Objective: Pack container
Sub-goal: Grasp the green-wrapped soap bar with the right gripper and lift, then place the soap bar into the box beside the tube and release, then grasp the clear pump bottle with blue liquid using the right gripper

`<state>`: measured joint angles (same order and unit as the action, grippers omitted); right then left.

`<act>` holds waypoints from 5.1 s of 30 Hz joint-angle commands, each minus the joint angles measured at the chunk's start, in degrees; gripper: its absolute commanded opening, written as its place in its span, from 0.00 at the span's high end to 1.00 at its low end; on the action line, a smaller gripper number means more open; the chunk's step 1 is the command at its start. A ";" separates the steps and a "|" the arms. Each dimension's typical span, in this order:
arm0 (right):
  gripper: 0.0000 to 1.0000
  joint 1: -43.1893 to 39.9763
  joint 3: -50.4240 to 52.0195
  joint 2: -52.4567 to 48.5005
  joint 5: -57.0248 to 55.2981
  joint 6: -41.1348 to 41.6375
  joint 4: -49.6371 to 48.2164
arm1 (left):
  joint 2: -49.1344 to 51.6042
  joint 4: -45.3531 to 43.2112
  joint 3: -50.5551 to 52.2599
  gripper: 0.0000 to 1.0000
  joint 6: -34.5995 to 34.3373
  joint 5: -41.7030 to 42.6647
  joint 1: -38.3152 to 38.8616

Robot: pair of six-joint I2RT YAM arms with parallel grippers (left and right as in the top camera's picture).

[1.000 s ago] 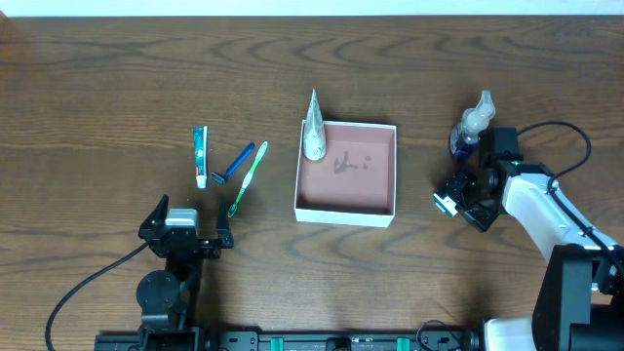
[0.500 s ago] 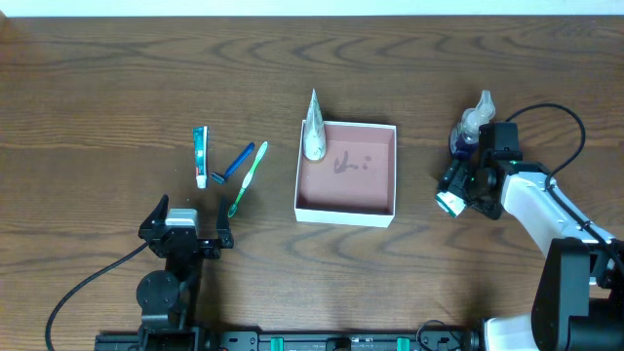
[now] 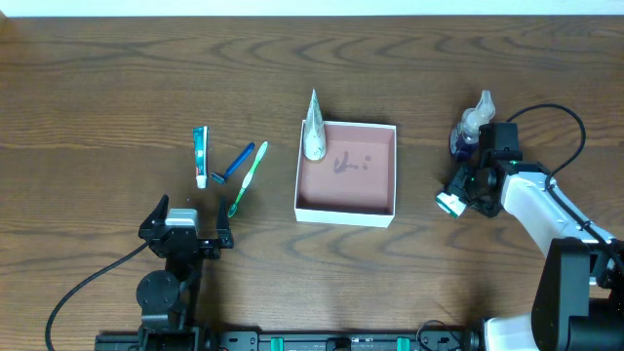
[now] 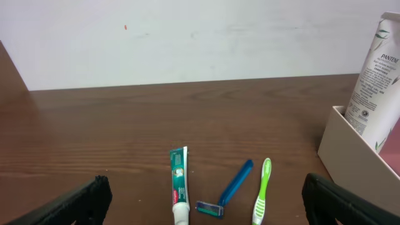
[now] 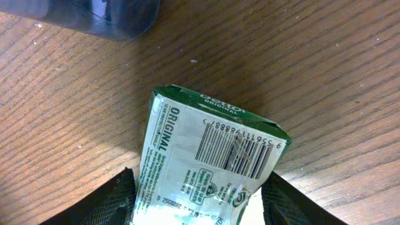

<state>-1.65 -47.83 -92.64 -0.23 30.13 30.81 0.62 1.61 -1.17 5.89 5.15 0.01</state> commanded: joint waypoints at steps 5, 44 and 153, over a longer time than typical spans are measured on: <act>0.37 -0.09 -0.11 -5.40 0.22 -0.22 0.39 | -0.28 2.01 0.94 0.02 0.31 0.42 -0.33; 0.63 8.76 -12.33 17.00 26.60 -8.70 11.32 | -0.28 2.01 0.94 0.02 0.31 0.42 -0.33; 0.01 -3.98 -12.61 12.31 0.44 -22.10 -6.45 | -0.28 2.01 0.94 0.02 0.31 0.42 -0.33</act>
<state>-4.97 -59.68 -77.32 1.10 9.08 24.51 0.62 1.61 -1.17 5.89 5.15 0.01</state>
